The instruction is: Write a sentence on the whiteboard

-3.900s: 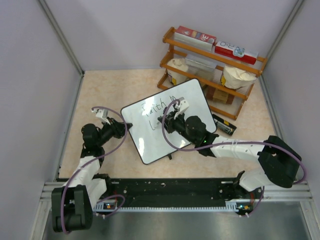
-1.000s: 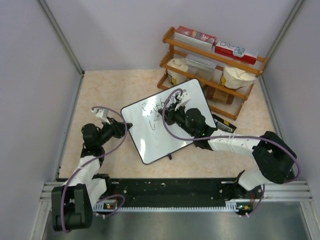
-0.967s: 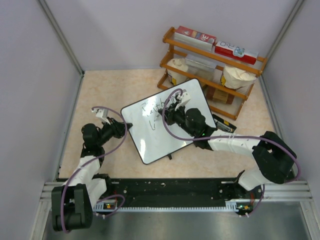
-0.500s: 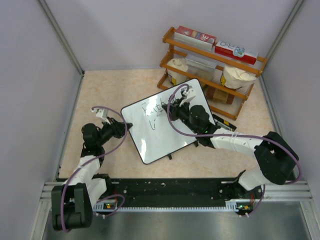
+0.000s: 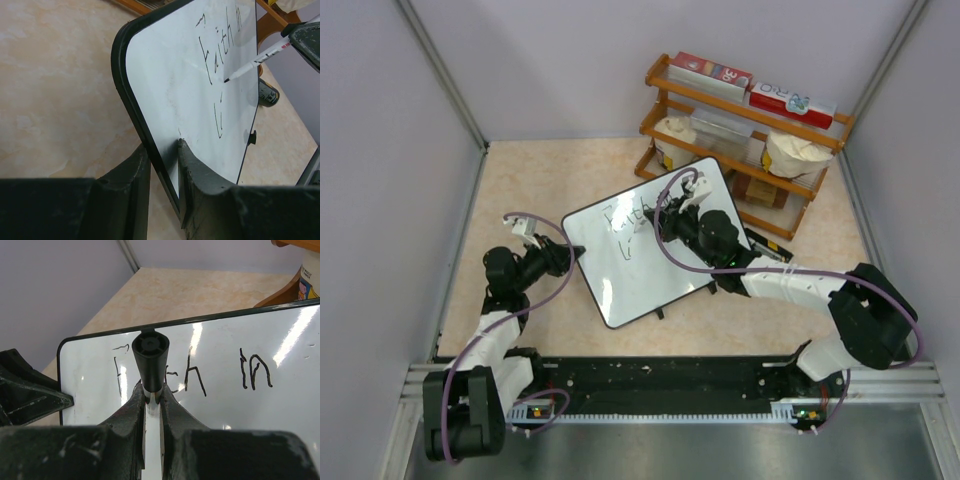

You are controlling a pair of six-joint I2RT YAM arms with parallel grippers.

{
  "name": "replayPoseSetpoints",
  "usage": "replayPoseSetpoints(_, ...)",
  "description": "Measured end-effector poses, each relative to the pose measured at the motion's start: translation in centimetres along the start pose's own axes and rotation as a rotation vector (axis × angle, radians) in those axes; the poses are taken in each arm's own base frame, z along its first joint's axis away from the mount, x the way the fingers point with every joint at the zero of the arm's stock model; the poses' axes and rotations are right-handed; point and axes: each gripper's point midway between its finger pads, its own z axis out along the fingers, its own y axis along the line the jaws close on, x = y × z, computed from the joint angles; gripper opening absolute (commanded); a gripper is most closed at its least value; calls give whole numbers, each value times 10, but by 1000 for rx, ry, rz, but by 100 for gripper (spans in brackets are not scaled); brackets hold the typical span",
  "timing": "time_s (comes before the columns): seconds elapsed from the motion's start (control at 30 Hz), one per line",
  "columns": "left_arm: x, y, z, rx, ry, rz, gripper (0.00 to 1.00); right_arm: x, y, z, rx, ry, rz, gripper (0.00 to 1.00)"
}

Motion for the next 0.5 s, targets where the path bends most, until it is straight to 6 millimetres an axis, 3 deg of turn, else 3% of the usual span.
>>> replayPoseSetpoints(0.5,0,0,0,-1,0,-1,0,18,3,-7,-36,54,22,0)
